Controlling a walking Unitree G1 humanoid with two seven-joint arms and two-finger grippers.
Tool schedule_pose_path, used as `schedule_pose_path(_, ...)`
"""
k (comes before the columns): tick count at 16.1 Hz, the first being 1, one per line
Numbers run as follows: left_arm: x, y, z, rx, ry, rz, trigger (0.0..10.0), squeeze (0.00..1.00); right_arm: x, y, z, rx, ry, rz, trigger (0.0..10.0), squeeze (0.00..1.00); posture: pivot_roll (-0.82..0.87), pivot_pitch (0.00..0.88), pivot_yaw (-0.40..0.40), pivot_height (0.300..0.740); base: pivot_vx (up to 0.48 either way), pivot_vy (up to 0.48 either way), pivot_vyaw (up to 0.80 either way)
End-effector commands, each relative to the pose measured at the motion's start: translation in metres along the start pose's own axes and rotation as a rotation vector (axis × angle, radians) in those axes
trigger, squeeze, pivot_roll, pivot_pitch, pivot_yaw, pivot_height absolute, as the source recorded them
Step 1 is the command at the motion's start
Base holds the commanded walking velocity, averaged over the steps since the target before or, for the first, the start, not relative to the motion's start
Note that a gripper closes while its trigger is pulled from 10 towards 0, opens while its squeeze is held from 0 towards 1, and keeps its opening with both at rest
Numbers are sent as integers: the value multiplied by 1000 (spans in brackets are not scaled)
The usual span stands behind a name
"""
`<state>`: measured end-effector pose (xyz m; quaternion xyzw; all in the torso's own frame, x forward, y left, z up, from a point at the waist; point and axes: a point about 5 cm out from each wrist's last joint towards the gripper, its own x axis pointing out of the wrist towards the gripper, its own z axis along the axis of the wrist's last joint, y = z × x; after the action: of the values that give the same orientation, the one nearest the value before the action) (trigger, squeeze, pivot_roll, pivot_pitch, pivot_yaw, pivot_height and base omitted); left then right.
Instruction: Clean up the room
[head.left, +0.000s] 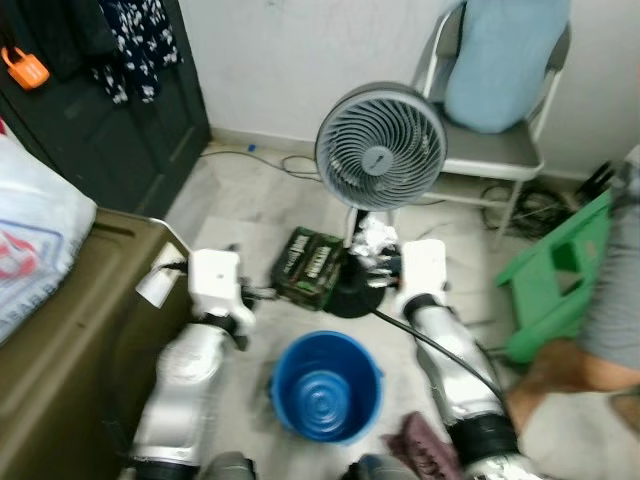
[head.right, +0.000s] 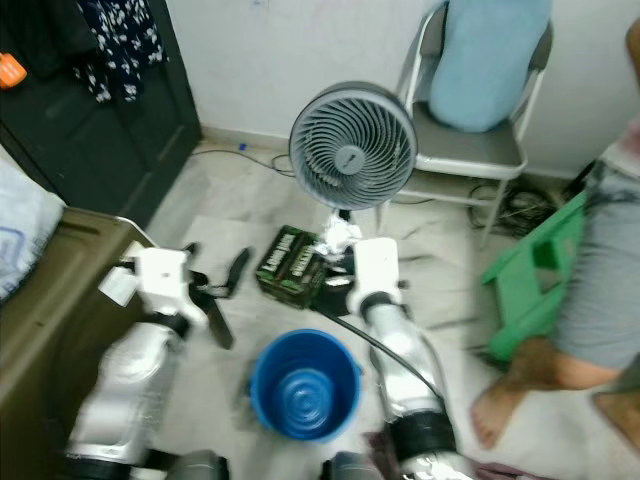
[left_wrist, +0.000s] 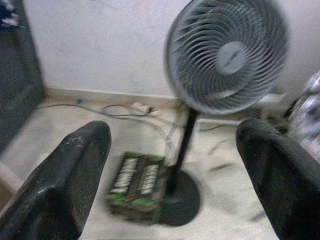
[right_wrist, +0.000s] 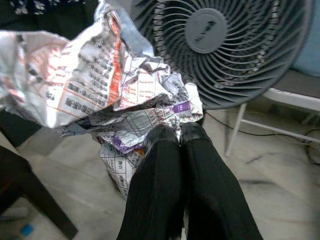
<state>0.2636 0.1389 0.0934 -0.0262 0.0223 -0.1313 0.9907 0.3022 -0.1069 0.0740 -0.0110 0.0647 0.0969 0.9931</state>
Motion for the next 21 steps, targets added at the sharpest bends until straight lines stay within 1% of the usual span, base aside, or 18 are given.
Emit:
schedule_pose_path(1,-2,11,-1,32,19,14,10000,0,4,3,-2,4,25,-3,10000,0,40,70,-22,740,0,0,0)
schedule_pose_path(2,-2,14,-3,52,33,4,10000,0,6,3,-5,7,45,-2,10000,0,47,66,-25,740,0,0,0)
schedule_pose_path(3,-4,16,-7,103,62,-34,10000,0,8,3,-11,11,78,-8,10000,0,52,66,-27,740,0,0,-519)
schedule_pose_path(4,-7,15,-9,147,79,-89,10000,0,10,2,-17,32,114,-24,10000,0,56,67,-26,740,0,0,-800)
schedule_pose_path(5,-11,13,-14,212,107,-146,10000,0,10,0,-22,49,144,-47,10000,0,72,69,-26,740,0,0,-800)
schedule_pose_path(7,-20,6,-14,308,117,-298,10000,0,11,-8,-35,72,228,-129,10000,0,84,75,-14,740,0,0,-800)
schedule_pose_path(8,-21,6,-14,309,116,-307,10000,0,11,-9,-36,71,234,-138,10000,0,84,75,-14,740,0,0,-800)
schedule_pose_path(9,-23,4,-13,344,116,-366,10000,0,12,-13,-42,98,266,-178,10000,0,88,81,-2,740,0,0,-800)
schedule_pose_path(11,-25,0,-13,369,109,-412,10000,0,12,-13,-45,111,274,-192,10000,0,81,83,15,740,0,0,-800)
schedule_pose_path(13,-26,-5,-13,423,102,-453,10000,0,12,-13,-46,130,273,-200,10000,0,83,82,22,740,0,0,-684)
schedule_pose_path(14,-27,-8,-11,444,93,-471,10000,0,12,-13,-48,149,273,-198,10000,0,86,84,26,740,0,0,0)
schedule_pose_path(15,-28,-9,-9,428,88,-454,10000,0,12,-13,-49,140,276,-199,10000,0,87,88,25,740,0,0,0)
schedule_pose_path(18,-36,-9,-16,437,98,-426,10000,0,10,-9,-54,141,294,-183,10000,0,96,85,24,740,0,0,0)
schedule_pose_path(20,-39,-7,-20,446,108,-391,10000,0,11,-7,-56,124,315,-174,10000,0,96,80,23,740,0,0,0)
schedule_pose_path(21,-39,-4,-23,494,121,-356,10000,0,10,-7,-60,114,343,-181,10000,0,97,76,21,740,0,0,0)
